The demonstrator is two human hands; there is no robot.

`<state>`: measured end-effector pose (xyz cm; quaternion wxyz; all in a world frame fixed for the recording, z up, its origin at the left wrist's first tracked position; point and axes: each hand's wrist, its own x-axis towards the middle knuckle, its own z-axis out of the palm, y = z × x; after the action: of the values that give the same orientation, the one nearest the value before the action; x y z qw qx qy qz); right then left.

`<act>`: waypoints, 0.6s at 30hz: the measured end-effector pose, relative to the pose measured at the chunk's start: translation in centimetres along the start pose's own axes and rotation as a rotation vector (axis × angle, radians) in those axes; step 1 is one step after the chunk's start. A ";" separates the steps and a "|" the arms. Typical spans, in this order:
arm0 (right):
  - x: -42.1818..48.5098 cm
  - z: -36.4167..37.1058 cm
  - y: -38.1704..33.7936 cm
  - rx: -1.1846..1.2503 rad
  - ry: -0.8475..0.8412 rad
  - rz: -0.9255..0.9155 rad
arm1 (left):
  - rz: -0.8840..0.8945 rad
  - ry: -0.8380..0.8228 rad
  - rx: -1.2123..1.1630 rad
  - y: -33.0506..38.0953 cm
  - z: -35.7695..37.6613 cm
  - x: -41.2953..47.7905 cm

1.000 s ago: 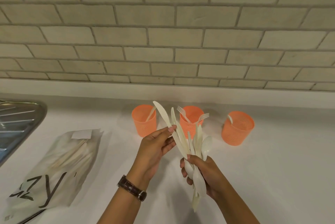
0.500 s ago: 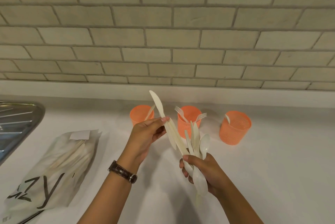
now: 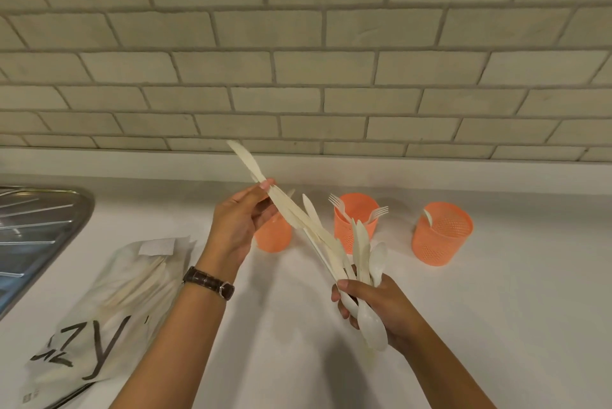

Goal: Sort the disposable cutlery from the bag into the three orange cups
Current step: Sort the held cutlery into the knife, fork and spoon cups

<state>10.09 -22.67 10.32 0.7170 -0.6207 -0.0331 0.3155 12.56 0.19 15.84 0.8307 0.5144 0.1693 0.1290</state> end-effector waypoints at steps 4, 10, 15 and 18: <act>0.3 -0.6 0.6 -0.112 0.109 -0.006 | 0.174 0.198 0.032 1.6 -1.7 1.8; 1.0 -0.6 0.5 -0.176 0.206 -0.013 | 0.291 0.270 0.165 2.6 -2.6 4.5; 1.2 -0.6 0.0 -0.070 0.206 -0.046 | 0.210 0.222 0.085 1.8 -2.7 4.3; 1.6 -0.2 -0.6 0.171 0.217 -0.085 | 0.111 0.172 -0.003 0.7 -1.8 3.1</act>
<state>11.72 -22.05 10.23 0.7794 -0.5858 0.0451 0.2176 14.62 3.15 15.29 0.8055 0.5087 0.2108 0.2189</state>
